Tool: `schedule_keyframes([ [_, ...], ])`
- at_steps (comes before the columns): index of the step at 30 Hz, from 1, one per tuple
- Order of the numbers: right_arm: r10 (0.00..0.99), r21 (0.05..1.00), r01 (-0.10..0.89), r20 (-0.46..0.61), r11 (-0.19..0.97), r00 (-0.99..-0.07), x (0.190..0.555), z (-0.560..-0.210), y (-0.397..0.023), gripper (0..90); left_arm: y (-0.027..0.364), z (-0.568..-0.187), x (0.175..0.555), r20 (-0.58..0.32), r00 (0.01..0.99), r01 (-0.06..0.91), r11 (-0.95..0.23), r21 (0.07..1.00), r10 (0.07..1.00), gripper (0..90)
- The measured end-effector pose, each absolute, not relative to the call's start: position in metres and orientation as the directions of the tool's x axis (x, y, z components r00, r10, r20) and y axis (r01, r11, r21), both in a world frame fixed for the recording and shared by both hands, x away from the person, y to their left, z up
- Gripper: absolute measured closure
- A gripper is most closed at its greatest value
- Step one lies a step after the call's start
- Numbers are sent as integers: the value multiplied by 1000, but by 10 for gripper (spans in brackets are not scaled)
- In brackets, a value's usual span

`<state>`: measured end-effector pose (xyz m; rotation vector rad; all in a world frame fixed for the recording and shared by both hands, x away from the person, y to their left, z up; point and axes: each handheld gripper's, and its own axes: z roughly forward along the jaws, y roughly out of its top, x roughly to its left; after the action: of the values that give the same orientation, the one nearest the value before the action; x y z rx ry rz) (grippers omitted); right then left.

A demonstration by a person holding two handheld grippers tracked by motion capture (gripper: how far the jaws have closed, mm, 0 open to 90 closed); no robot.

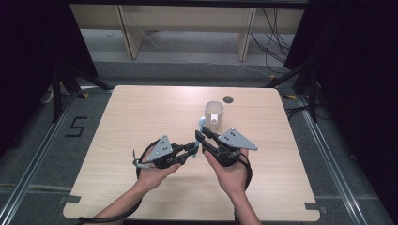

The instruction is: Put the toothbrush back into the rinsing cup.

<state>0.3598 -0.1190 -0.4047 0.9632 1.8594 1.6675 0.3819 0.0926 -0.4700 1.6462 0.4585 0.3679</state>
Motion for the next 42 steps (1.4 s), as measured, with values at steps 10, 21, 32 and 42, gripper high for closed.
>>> schedule_keyframes([
  [10,749,980,197,117,19,-652,359,-405,-119,837,90,-471,382,-26,867,86,-99,991,498,786],
  [21,747,984,173,89,36,-659,356,-404,-118,860,87,-471,383,-28,865,88,-97,991,501,780],
  [32,767,991,129,48,45,-640,359,-401,-129,862,99,-465,376,25,838,69,-152,986,545,481],
  [42,790,989,144,65,29,-610,360,-400,-146,861,129,-463,378,16,790,87,-137,987,613,404],
])
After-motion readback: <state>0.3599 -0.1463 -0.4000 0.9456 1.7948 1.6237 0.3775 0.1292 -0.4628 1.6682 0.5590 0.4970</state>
